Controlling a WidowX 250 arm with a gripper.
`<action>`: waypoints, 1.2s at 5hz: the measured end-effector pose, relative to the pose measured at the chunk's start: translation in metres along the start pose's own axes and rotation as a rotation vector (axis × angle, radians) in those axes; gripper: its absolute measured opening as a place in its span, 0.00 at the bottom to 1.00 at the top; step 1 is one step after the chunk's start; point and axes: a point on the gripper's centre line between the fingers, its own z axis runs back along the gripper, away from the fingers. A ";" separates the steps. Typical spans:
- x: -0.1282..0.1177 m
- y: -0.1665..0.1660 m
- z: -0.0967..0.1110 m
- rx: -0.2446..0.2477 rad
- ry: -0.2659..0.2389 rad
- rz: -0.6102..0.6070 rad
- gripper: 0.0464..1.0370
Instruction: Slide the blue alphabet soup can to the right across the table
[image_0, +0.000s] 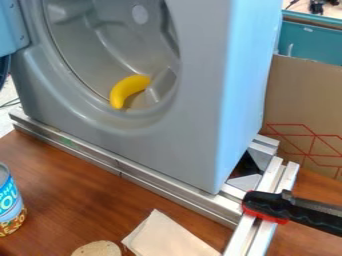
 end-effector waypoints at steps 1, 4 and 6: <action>-0.001 -0.002 -0.002 -0.014 0.010 -0.004 0.97; 0.016 0.043 -0.017 0.068 0.070 0.089 0.97; 0.018 0.042 -0.038 0.131 0.106 0.112 0.97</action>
